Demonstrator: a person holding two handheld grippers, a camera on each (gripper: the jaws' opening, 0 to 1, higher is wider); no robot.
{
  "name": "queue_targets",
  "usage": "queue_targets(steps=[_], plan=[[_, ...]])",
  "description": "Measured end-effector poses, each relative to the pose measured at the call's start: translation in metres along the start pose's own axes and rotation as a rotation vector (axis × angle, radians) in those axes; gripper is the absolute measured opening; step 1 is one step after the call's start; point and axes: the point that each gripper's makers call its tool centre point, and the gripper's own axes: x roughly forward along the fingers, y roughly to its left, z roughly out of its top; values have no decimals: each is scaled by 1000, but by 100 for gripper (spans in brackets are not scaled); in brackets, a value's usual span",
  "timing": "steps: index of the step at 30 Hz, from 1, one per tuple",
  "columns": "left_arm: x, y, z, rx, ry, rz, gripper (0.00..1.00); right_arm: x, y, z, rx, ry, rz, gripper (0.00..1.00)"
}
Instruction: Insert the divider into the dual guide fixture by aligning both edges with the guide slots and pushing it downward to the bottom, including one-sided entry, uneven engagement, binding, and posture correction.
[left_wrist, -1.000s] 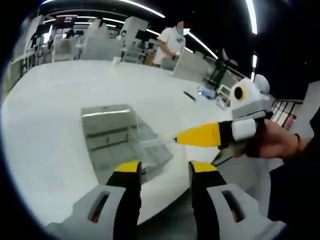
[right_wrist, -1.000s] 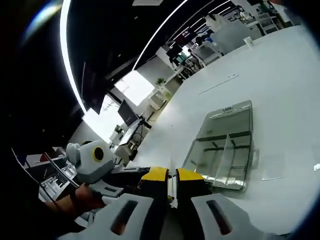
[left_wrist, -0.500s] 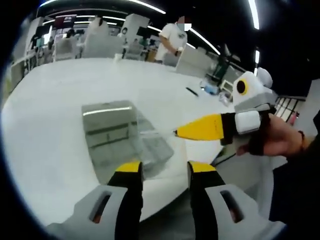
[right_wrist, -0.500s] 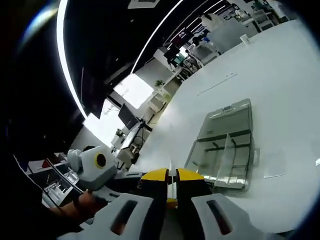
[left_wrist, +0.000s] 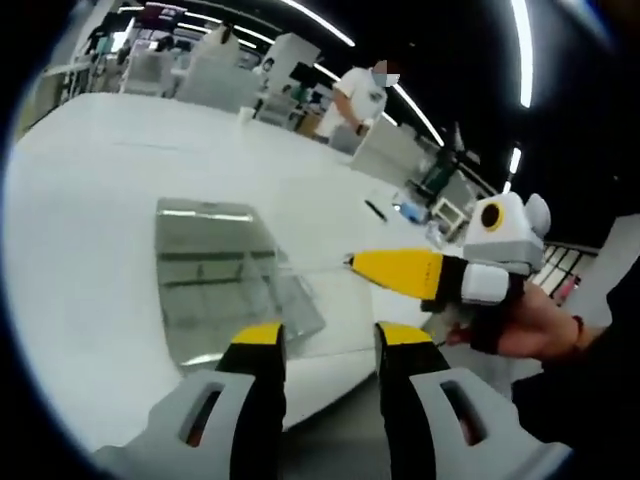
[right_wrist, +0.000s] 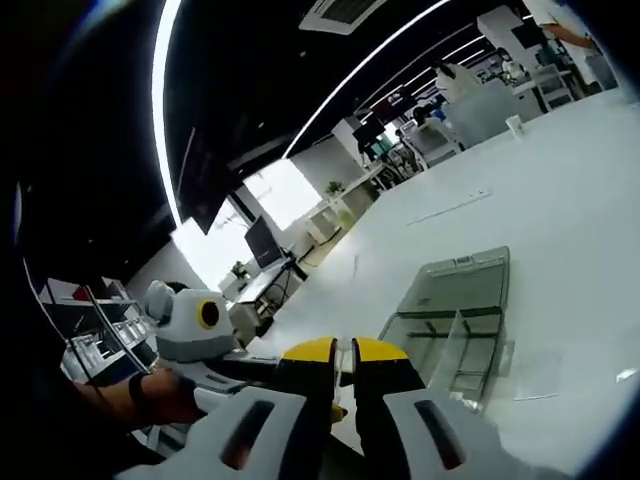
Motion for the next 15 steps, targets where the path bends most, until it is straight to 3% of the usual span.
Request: queue_targets(steps=[4, 9, 15], plan=[[1, -1, 0, -23, -6, -4, 34, 1, 0, 2, -6, 3, -15, 1], [1, 2, 2, 29, -19, 13, 34, 3, 0, 2, 37, 19, -41, 0], [-3, 9, -2, 108, 6, 37, 40, 8, -4, 5, 64, 29, -74, 0]])
